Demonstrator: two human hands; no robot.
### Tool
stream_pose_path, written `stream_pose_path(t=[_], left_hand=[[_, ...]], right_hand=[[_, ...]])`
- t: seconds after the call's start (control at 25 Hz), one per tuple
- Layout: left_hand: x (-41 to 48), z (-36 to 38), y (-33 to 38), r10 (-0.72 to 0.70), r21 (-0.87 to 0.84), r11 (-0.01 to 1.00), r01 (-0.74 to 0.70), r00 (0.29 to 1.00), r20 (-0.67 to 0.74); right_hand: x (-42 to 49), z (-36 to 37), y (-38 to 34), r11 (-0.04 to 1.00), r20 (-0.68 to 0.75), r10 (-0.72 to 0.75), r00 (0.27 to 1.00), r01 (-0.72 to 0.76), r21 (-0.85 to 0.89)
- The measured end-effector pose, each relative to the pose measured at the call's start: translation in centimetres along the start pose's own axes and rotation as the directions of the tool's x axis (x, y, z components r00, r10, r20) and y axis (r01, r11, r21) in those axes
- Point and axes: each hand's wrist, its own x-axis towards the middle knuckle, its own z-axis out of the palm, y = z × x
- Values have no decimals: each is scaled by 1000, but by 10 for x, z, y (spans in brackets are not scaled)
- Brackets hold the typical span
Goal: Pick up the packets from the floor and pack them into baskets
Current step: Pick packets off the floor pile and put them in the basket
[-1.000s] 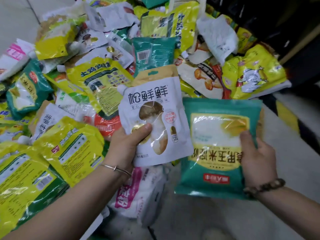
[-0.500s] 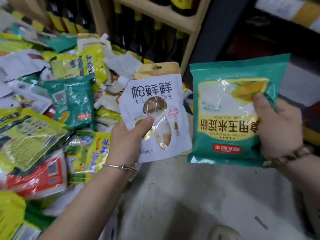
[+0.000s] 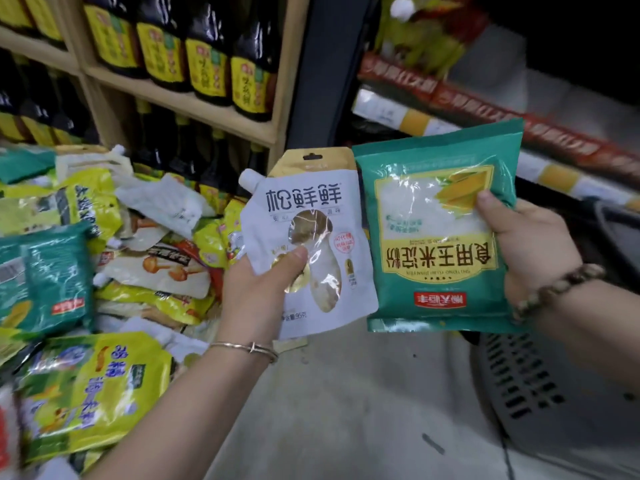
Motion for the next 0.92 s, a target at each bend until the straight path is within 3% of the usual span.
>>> stream_pose_path(t=[0.2, 0.44, 0.6, 0.92], left_hand=[[-18, 48, 9, 28, -48, 999, -23, 994, 108], [-40, 120, 19, 24, -47, 999, -10, 955, 297], [-56, 181, 20, 47, 3, 999, -52, 929, 367], [-88, 321, -7, 70, 64, 991, -118, 862, 502]], right_hand=[[7, -53, -35, 998, -83, -49, 995, 53, 45], [27, -129, -90, 963, -197, -235, 952, 256, 89], [45, -197, -111, 944, -261, -315, 913, 329, 14], [92, -362, -80, 961, -393, -271, 879, 271, -56]])
